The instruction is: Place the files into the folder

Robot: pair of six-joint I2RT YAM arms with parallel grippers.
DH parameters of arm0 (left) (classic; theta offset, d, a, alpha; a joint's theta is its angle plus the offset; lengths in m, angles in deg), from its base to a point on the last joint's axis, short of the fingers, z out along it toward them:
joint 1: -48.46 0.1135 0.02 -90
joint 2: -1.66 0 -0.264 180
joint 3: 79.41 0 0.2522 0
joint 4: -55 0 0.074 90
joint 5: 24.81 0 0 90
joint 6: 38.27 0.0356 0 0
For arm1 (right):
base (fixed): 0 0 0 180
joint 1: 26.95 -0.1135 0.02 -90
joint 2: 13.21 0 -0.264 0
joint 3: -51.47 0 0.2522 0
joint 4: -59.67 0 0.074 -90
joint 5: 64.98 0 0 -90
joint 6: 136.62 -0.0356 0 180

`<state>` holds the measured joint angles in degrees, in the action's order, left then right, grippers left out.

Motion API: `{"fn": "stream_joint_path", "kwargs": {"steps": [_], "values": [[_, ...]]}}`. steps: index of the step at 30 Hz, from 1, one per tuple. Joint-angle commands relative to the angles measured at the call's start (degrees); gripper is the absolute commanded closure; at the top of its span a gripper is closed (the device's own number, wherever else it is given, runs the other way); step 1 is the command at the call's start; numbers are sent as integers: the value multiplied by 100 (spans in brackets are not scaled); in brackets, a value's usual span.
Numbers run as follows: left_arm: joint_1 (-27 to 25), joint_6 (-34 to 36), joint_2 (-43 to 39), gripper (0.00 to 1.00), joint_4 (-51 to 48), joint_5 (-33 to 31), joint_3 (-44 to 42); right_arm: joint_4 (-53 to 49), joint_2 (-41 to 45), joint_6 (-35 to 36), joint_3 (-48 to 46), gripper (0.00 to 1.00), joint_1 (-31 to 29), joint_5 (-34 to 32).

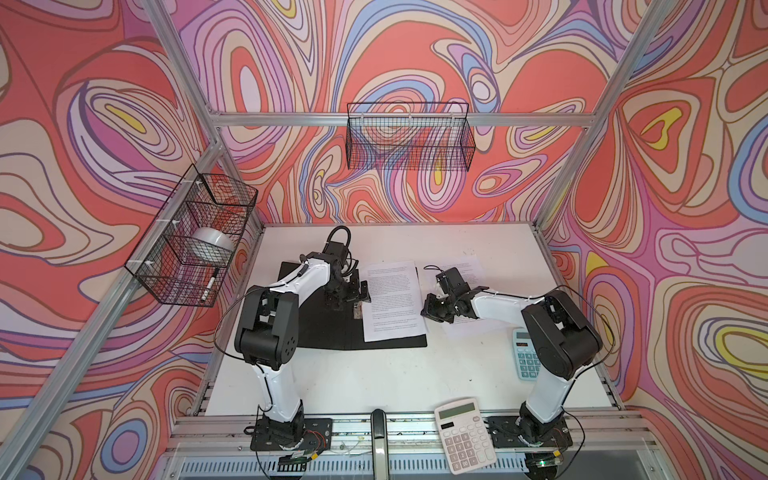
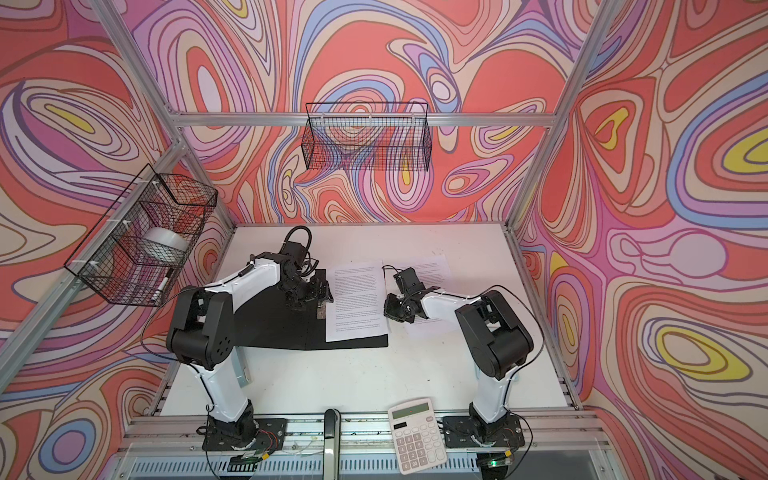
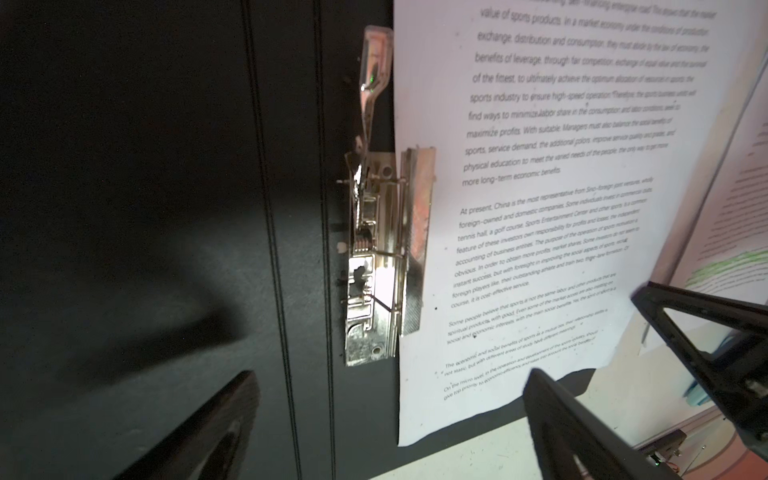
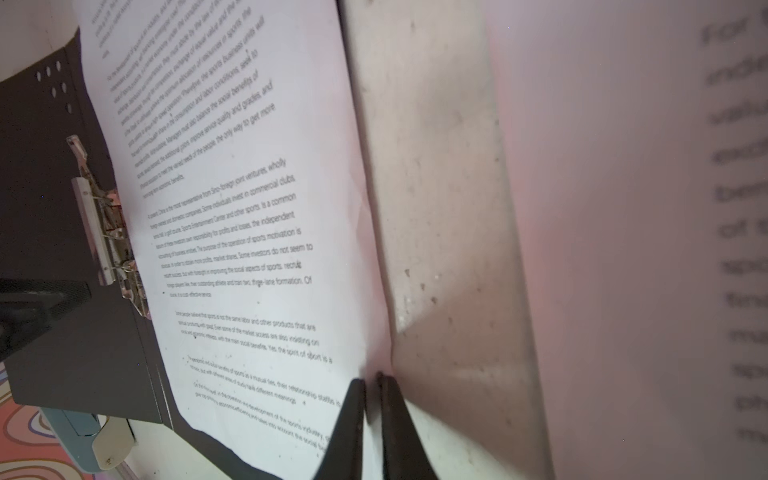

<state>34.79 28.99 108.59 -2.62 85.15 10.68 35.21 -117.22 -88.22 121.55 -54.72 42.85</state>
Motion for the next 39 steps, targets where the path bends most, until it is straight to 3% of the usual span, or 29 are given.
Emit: {"fn": "stream_joint_path", "kwargs": {"steps": [1,19,29,32,36,39], "values": [[-13,-55,91,0,18,51,-5,173,-51,-17,-68,91,26,164],[-13,-64,205,0,0,120,58,-56,-24,242,2,94,26,379],[-13,2,122,0,-13,95,110,-469,-4,599,284,92,26,967],[-13,95,39,0,-59,25,141,-813,161,772,525,91,26,788],[-13,383,-192,0,-226,-261,343,-1753,537,1199,1139,74,136,-144],[-13,613,-372,0,-404,-516,599,-2528,680,1252,1507,61,567,-1076]]}}
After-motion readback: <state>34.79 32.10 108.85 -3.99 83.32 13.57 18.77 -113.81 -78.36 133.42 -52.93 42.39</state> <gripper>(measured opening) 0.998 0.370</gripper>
